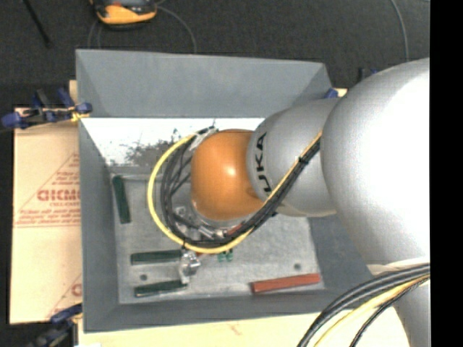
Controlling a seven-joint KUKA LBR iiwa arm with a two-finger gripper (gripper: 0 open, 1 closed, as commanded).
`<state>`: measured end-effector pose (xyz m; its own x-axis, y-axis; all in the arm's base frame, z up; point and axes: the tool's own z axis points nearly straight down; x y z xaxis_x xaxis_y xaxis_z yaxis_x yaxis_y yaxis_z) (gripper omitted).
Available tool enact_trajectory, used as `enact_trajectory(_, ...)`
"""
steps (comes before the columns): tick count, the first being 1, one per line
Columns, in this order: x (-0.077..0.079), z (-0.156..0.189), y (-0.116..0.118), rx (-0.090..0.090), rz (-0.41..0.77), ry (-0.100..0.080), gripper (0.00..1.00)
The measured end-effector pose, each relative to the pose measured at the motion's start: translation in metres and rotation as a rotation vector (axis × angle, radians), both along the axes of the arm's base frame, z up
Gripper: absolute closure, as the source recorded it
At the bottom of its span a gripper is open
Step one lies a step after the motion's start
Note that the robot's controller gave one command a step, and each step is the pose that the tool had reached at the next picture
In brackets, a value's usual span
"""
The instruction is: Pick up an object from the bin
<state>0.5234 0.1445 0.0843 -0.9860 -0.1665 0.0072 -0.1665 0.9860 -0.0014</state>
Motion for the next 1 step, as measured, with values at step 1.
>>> enact_trajectory(1,0.0000,0.0000,-0.0001,0.000,-0.002,0.000,1.00)
